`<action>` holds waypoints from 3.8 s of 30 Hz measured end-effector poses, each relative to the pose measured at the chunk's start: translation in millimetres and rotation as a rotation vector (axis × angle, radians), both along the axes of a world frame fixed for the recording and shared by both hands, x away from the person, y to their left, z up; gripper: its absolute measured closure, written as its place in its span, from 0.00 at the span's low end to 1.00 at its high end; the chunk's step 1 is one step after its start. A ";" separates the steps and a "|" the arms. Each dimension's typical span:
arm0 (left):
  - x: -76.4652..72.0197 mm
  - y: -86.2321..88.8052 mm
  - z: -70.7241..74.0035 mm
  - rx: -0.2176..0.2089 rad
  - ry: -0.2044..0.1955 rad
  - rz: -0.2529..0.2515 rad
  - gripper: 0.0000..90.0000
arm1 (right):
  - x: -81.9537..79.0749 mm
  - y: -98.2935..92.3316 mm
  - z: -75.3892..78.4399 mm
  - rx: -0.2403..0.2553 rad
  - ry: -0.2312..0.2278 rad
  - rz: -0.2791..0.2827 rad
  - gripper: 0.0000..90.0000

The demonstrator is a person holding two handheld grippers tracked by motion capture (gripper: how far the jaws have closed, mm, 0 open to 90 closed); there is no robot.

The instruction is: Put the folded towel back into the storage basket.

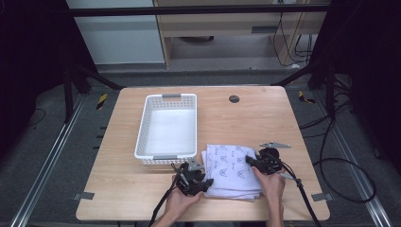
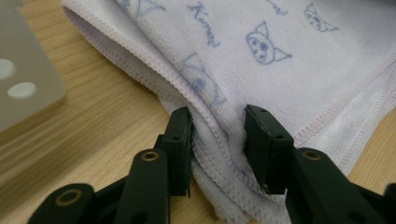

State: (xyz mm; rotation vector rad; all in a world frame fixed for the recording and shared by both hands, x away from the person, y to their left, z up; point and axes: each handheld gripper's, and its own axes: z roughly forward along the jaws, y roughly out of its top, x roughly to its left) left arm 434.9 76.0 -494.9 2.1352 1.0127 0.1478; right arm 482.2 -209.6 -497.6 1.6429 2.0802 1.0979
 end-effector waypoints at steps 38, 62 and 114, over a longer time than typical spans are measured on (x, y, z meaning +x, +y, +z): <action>-15.7 7.4 34.3 -0.044 -0.114 -0.047 0.86 | -28.6 2.7 38.7 0.056 -0.148 -0.009 0.83; -28.3 21.0 82.9 -0.132 -0.200 -0.075 0.86 | -68.6 3.2 95.9 0.085 -0.331 0.002 0.83; -6.1 106.0 142.0 -0.221 -0.273 0.070 0.87 | -37.5 80.3 156.8 0.100 -0.481 0.086 0.83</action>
